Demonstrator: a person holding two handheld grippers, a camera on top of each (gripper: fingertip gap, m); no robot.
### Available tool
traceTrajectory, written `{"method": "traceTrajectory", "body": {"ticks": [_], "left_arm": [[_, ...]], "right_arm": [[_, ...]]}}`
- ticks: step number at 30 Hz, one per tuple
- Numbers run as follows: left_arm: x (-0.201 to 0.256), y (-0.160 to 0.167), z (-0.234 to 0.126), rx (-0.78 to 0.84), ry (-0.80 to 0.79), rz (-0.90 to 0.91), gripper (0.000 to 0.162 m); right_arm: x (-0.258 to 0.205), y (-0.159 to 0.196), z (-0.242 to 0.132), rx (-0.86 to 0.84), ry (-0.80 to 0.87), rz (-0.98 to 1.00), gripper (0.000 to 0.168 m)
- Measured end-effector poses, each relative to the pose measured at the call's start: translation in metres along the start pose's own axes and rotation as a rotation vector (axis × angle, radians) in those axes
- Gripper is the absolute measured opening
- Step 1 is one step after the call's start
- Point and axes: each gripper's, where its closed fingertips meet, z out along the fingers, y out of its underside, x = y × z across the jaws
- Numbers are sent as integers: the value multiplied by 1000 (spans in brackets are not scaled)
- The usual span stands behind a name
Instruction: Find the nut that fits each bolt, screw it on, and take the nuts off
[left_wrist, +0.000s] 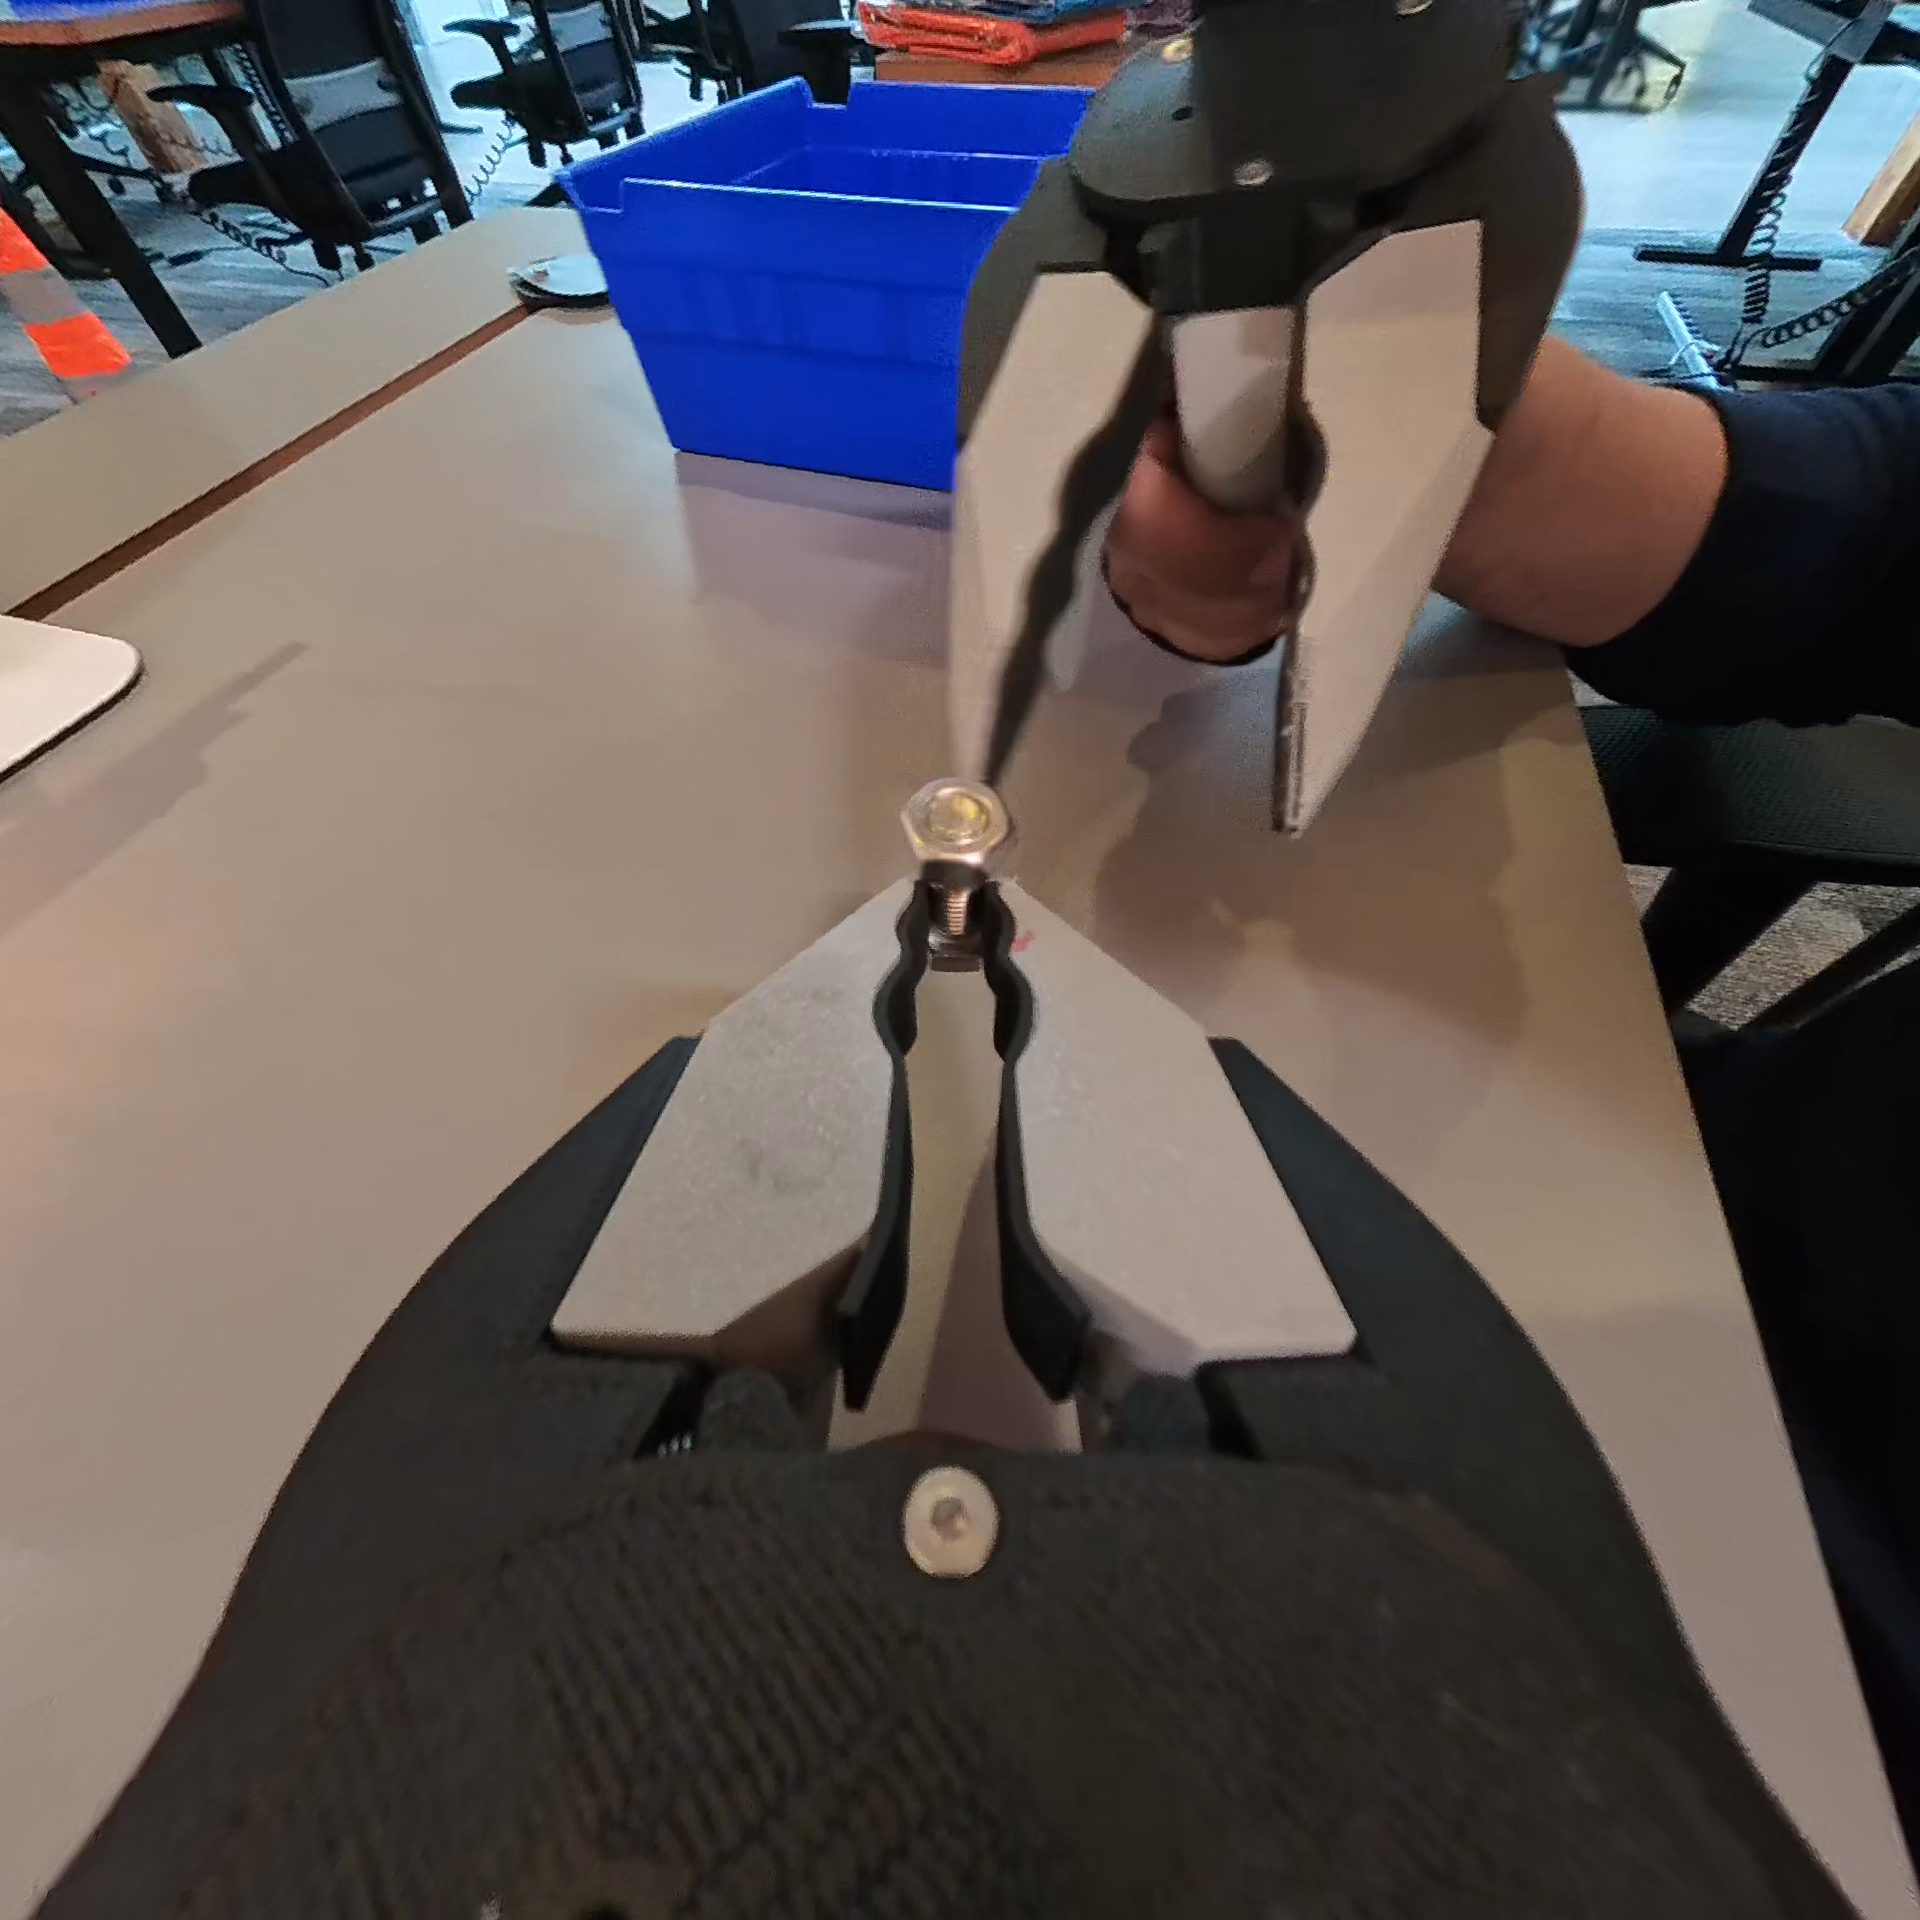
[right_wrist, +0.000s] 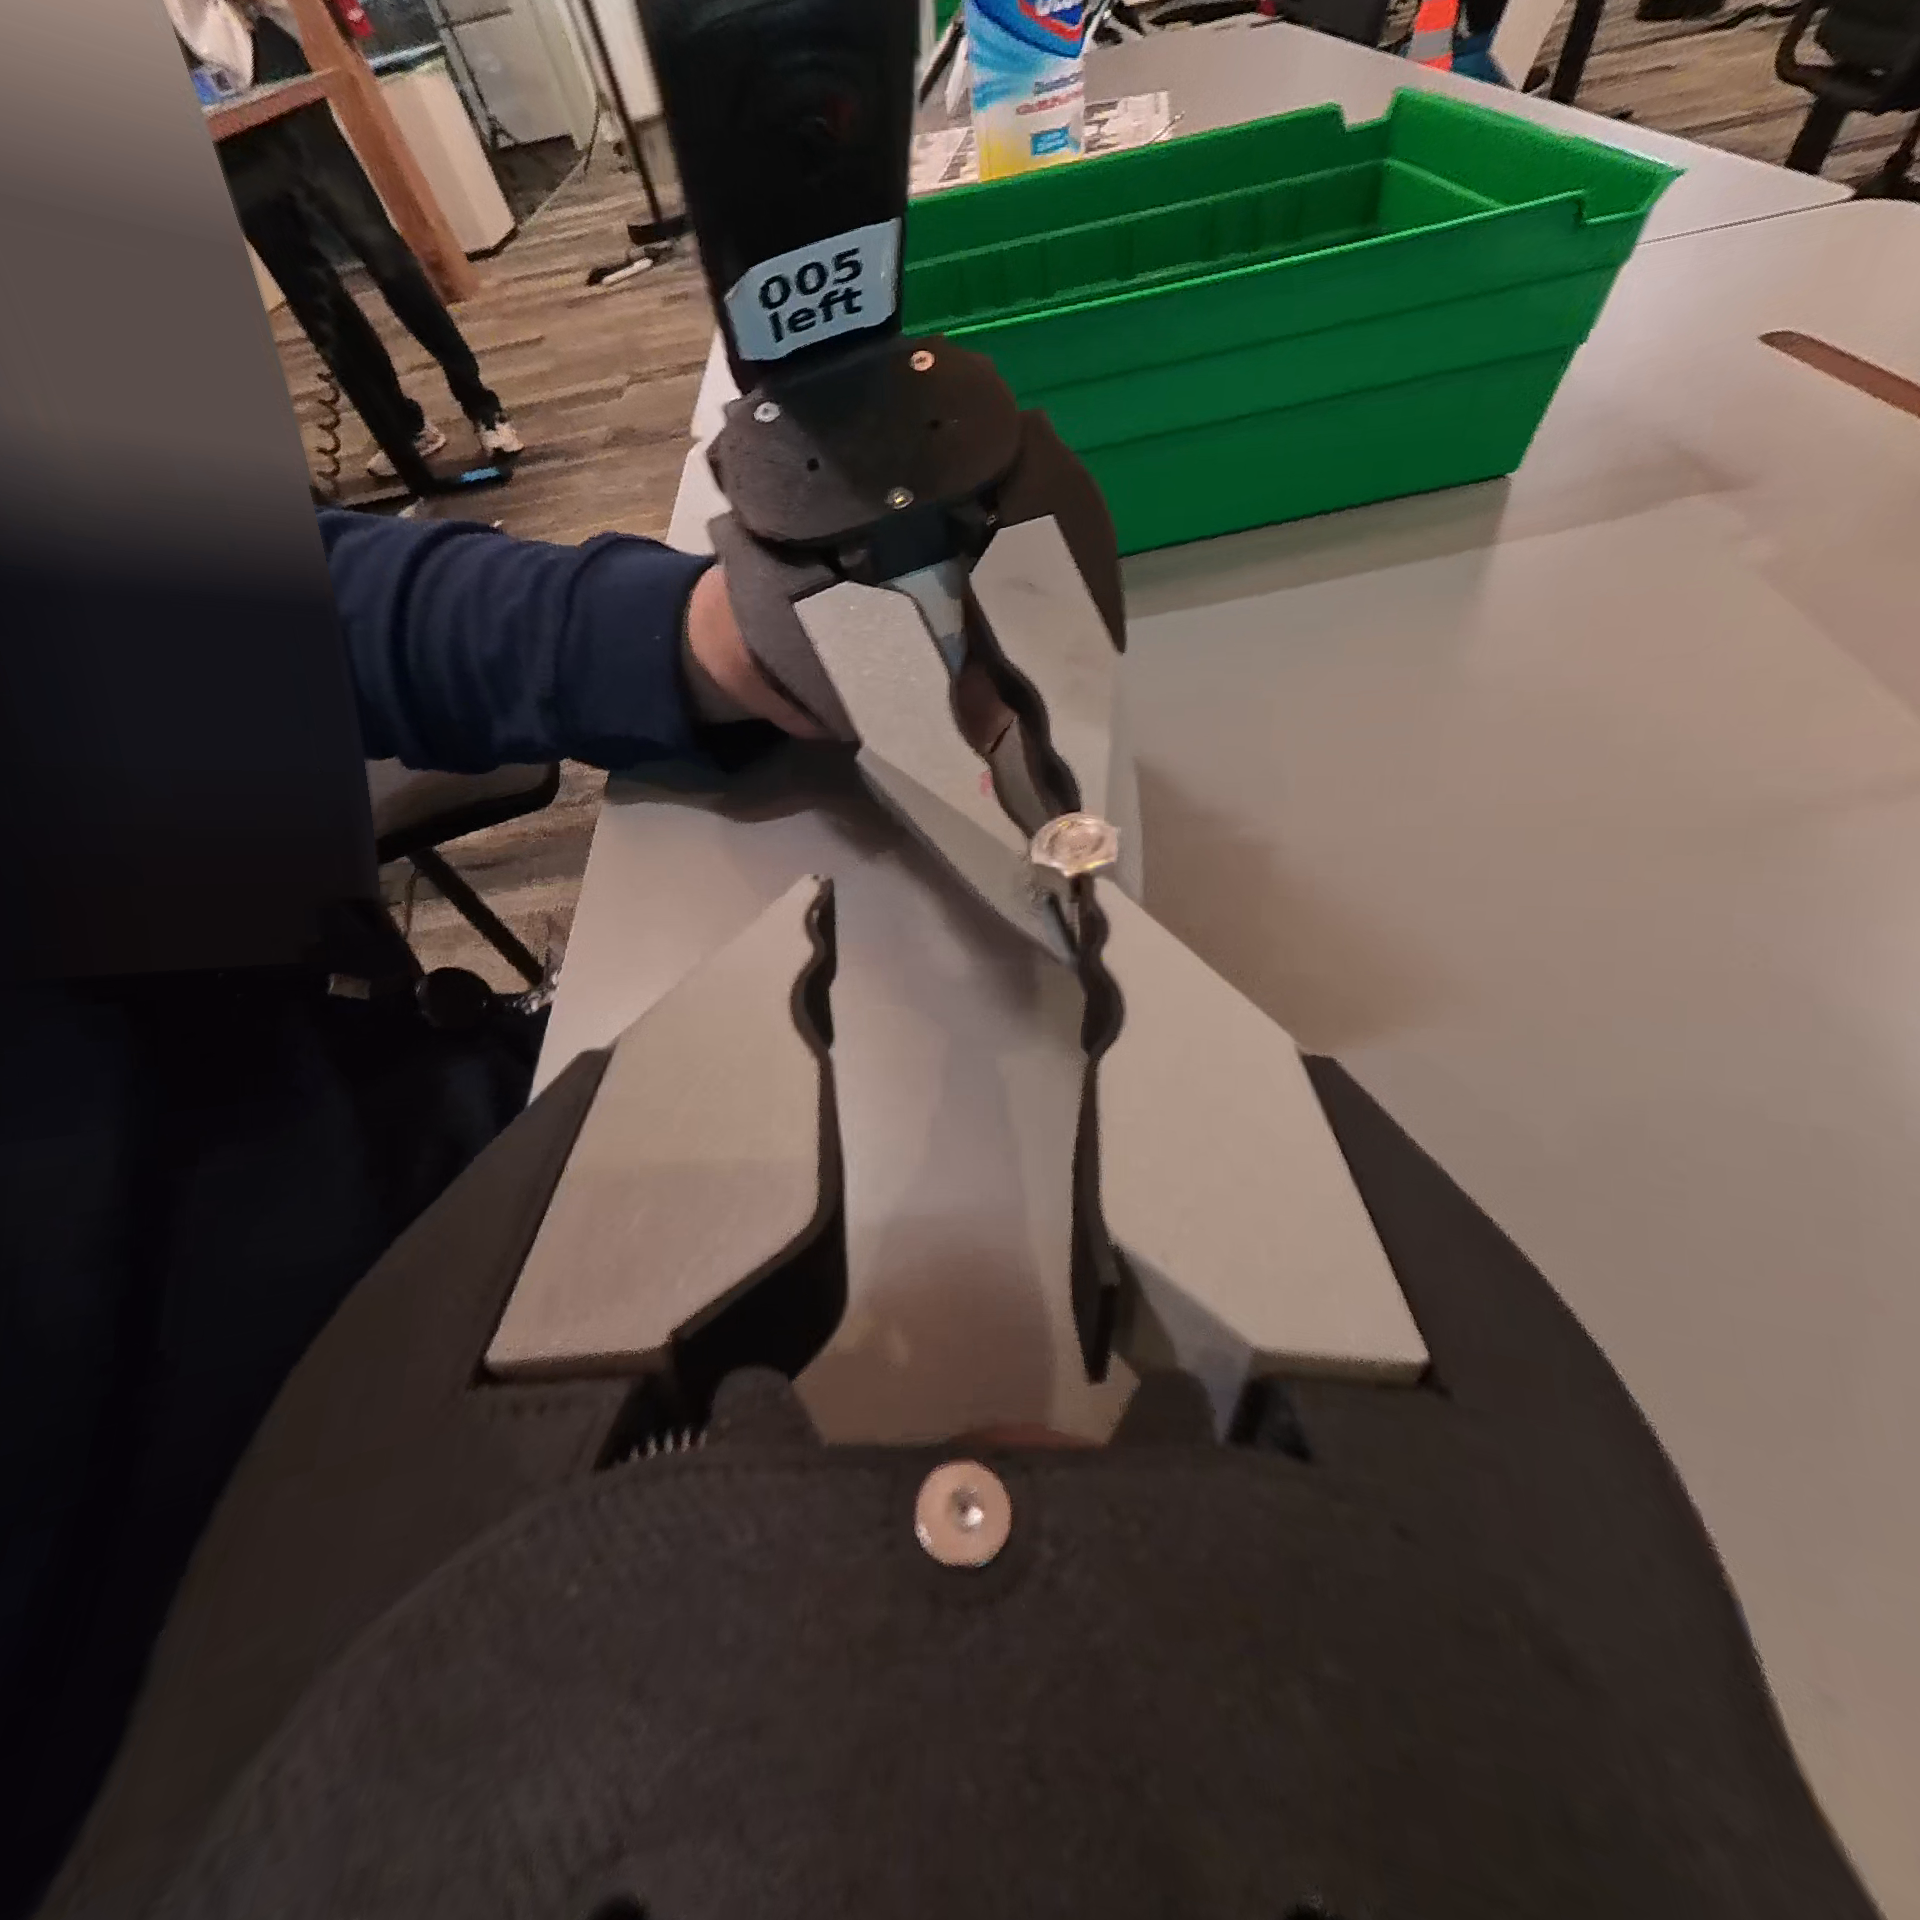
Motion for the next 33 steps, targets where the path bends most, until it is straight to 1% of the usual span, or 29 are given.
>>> {"method": "traceTrajectory", "body": {"ticks": [1, 2, 4, 7, 10, 13, 14, 15, 16, 19, 21, 25, 27, 28, 33], "left_arm": [[-2, 0, -1, 3, -9, -9, 7], [-3, 0, -1, 4, -8, -20, 7], [-2, 0, -1, 9, 3, -28, 7], [2, 0, 1, 0, 11, -4, 7], [3, 1, 2, -6, 16, 2, 7], [0, 1, 1, -4, 2, -7, 7], [-4, 1, 0, -4, -19, -18, 7], [-9, 3, -1, -9, -36, -34, 7], [-11, 4, -1, -11, -34, -53, 7], [-6, 1, -2, 11, 3, -65, 7], [-1, 1, 0, 4, 11, -41, 7], [4, 3, 4, -19, 28, -19, 7], [4, 3, 4, -18, 28, -17, 7], [4, 3, 4, -19, 30, -17, 7], [6, 4, 5, -28, 37, -18, 7]], "right_arm": [[-6, 1, -1, -5, -36, -14, 28], [-12, -1, -3, 5, -66, -18, 25], [-8, -5, -3, 25, -36, -16, 30], [7, -4, -3, 22, 41, 2, 43], [15, -2, -1, 18, 76, 25, 47], [3, 0, 0, 6, 12, 13, 46], [-2, 2, 0, -5, -16, 1, 38], [-11, 3, -1, -11, -69, -8, 21], [-13, 0, -2, 1, -82, -3, 25], [3, -4, -4, 24, 3, 14, 38], [14, -3, -4, 28, 52, 37, 41], [27, 2, -3, 14, 115, 65, 36], [25, 3, -1, 5, 112, 48, 28], [25, 3, -1, 2, 117, 38, 27], [23, 4, 3, -6, 110, 28, 28]]}}
